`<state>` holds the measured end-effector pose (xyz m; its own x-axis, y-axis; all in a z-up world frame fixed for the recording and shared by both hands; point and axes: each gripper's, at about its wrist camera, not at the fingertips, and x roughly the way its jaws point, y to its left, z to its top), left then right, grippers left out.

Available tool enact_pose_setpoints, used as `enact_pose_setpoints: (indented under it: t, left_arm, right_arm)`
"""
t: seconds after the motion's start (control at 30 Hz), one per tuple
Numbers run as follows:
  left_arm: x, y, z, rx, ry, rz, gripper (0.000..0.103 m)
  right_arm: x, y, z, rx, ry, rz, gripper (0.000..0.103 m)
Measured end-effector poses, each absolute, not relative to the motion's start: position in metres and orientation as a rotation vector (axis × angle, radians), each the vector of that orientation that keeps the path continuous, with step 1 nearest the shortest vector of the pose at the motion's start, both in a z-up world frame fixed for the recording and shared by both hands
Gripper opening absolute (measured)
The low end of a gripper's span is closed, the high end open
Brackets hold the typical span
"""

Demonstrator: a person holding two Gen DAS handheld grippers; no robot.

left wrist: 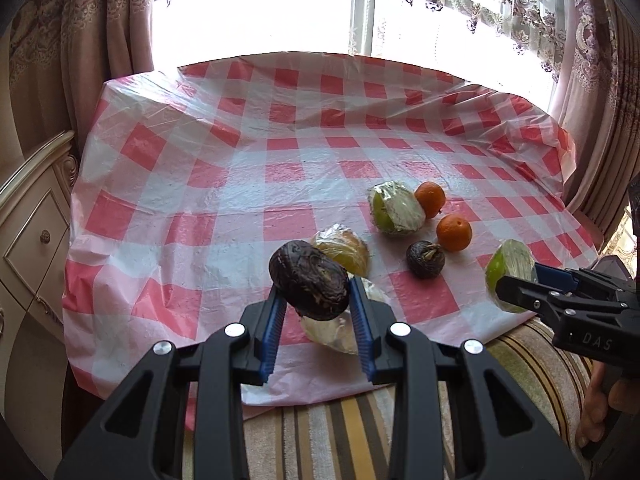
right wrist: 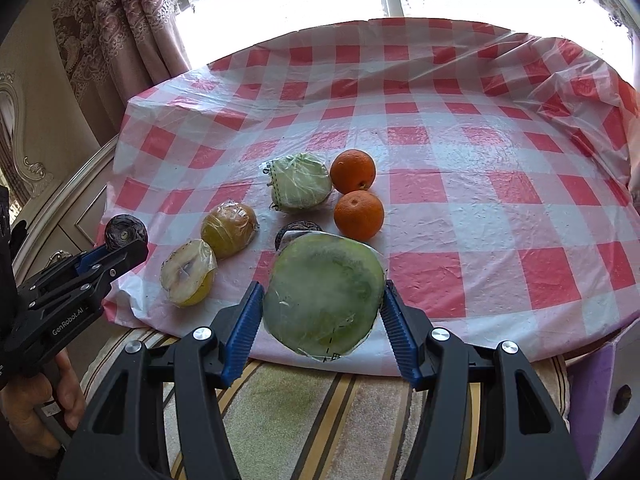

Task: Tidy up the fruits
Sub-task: 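Carry both fruits into the white box and open both tools to release them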

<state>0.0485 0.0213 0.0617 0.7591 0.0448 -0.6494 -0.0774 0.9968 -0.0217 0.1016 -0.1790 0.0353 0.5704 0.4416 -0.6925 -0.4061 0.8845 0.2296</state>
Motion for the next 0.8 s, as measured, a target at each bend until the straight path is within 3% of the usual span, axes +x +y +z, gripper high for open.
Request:
enact_pose_setpoints:
  t: [0.8]
  left_arm:
    - [0.072, -0.103, 0.075, 0.12, 0.711, -0.181, 0.032]
  right_arm:
    - [0.094, -0.299, 0.043, 0.162, 0.787, 0.326, 0.058]
